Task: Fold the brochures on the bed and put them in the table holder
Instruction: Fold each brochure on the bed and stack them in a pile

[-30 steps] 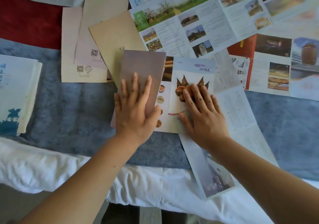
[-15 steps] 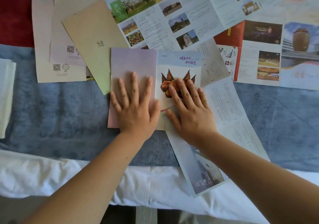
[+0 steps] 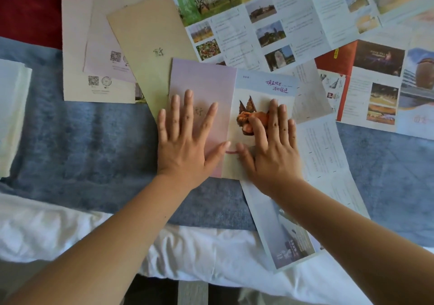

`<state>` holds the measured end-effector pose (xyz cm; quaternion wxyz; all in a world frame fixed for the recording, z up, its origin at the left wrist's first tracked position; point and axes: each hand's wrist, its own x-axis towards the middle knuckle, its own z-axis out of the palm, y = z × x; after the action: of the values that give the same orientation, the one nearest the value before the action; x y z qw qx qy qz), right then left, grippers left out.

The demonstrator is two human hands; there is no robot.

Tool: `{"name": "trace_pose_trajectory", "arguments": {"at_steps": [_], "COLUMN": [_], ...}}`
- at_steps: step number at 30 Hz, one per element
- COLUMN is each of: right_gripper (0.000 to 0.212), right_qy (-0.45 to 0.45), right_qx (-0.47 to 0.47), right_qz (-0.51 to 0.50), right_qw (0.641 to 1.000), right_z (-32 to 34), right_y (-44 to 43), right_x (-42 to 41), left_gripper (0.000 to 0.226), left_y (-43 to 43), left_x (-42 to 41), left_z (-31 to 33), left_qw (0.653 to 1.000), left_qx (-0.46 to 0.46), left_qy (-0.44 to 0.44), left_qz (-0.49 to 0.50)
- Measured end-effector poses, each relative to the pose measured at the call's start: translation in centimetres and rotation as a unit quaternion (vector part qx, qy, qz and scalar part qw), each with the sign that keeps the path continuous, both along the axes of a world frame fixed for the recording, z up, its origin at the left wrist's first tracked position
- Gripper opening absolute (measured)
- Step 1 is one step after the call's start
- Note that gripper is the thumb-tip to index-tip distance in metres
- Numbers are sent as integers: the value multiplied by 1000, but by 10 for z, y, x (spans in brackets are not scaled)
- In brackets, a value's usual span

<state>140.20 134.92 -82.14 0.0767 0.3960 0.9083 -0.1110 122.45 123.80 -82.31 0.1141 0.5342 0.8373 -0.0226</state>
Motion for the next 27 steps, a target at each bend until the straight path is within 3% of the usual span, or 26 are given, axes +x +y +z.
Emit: {"name": "trace_pose_trajectory", "arguments": {"at_steps": [5,12,16,19,23,27], "right_gripper": [76,70,73,81,78,70], "right_qy": [15,58,89,99,99,97], "right_qx": [-33,-112,-135,-154,-164,-159], "right_qz": [-18,53,36,34,62,102], "right_qw": [999,991,986,983,980,977], "right_z": [-1,8,17,26,38,41], "right_y": [-9,-31,-48,-59,-74,-88], "right_x": [-33,-80,-105,-127,-159,-187], "left_gripper": [87,97,86,77,63,58], "left_y": [-10,-21,-25,-40,-70,-98], "left_x": [-28,-44,-62,-82,-115,-146], "left_z": [-2,19,44,63,75,71], "left_qw": [993,946,903,887,899,910], "left_qx": [39,124,186,214,236,250], "left_qy": [-112,-292,-371,-395,-361,-308], "left_qz": [24,66,108,103,73,118]}}
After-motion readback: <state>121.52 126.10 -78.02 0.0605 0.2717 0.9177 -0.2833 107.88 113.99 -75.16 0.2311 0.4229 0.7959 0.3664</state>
